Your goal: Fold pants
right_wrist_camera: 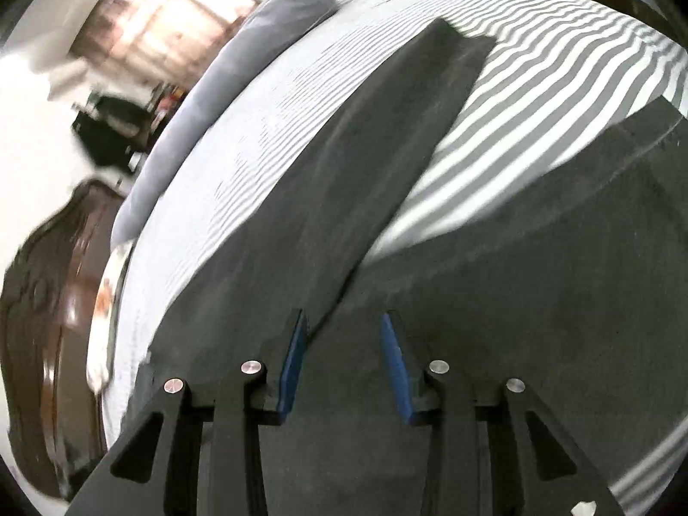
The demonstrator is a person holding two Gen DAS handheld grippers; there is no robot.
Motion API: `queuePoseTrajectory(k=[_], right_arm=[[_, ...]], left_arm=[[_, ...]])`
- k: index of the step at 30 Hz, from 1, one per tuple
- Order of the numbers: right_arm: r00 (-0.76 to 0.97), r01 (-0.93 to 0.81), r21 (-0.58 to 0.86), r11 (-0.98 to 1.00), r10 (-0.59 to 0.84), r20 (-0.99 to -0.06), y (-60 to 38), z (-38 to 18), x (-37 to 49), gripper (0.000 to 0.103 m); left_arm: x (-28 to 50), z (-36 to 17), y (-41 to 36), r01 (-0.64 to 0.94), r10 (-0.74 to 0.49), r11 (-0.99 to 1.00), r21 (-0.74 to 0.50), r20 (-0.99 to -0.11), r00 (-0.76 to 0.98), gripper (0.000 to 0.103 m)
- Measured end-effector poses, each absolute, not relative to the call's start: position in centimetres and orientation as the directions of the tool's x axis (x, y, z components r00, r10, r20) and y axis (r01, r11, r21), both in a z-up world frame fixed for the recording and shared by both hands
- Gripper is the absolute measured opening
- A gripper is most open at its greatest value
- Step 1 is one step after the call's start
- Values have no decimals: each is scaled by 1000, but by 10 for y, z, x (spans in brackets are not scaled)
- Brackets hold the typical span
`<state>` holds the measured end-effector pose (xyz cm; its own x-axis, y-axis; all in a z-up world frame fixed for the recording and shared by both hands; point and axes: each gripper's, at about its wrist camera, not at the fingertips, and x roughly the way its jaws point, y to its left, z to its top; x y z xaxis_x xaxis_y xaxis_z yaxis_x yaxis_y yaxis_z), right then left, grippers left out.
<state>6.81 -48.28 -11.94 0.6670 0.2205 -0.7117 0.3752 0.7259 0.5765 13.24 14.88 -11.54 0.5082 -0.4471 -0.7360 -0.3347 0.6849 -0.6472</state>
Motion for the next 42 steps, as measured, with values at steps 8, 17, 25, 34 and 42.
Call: queuePoseTrajectory(k=[8,17,25,34,42], right_arm=[[681,500,594,630,138,-719,-531,-137,113,35],[688,544,598,589,96,-720,-556,-140,160,15],[680,526,549,649,67,-730,-550,-118,156,5],[652,511,405,758,-34,-758,-532,-67,104,4],[652,501,321,803,-107,-750,-512,-32,35,4]], left_arm=[[136,-86,147,-278,-397,725,-630,-712,579,18],[144,-90,147,-305,-371,733,-608,-733,570,18],[153,-85,140,-292,-349,773,-564,-761,547,18],[174,-57,142,-201,-354,839,-505,-788,503,18],[167,-49,143,-94,-361,896,-435,-834,417,18]])
